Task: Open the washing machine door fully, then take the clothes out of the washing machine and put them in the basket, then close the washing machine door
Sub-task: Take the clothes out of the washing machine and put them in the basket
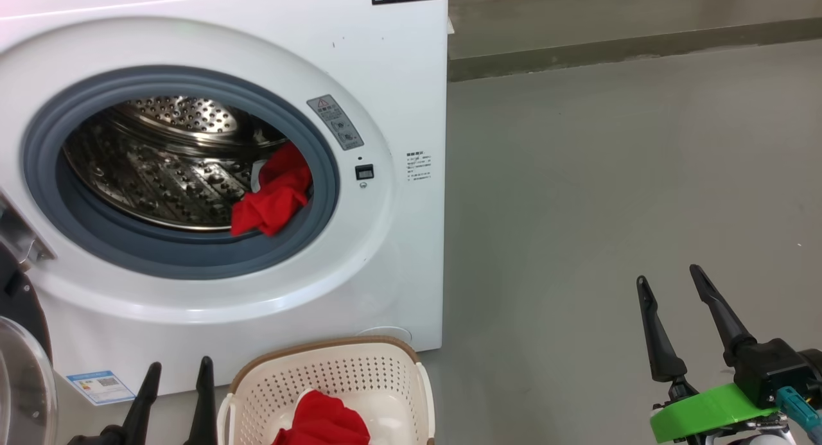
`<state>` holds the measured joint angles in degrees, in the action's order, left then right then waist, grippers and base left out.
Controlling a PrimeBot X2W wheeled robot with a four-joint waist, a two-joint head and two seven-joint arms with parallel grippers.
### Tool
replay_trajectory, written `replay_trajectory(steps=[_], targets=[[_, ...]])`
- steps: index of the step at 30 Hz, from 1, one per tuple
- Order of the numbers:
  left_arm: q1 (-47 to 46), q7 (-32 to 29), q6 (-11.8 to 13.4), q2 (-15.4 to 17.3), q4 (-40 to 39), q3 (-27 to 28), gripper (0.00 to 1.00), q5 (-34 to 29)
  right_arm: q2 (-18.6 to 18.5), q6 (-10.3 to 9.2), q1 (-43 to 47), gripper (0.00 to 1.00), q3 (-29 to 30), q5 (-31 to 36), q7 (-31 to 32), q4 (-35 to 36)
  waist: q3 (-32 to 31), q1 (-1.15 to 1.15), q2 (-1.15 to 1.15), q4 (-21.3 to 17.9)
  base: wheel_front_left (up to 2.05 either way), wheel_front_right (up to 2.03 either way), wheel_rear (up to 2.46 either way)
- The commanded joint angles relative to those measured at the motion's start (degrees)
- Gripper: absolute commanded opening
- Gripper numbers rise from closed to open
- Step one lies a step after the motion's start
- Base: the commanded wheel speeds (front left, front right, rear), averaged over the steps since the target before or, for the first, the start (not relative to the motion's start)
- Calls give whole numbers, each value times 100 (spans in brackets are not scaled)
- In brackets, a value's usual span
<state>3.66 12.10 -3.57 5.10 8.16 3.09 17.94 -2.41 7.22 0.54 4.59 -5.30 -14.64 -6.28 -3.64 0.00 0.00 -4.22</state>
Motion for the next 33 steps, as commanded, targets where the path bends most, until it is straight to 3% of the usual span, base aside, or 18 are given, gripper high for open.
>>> replay_trajectory(steps=[1,20,33], targets=[[-114,-25,-12,131,-172,172,100,48,-47,26,-84,100,-134,27,-36,123,13,0,0,-1,0,0,0],[-417,75,157,37,-14,59,100,136,-47,26,-162,100,-371,12,-36,163,329,0,0,98,0,0,0],[-1366,34,196,113,243,52,100,233,-199,26,-536,100,-552,-86,-36,381,1169,0,0,121,0,0,0]])
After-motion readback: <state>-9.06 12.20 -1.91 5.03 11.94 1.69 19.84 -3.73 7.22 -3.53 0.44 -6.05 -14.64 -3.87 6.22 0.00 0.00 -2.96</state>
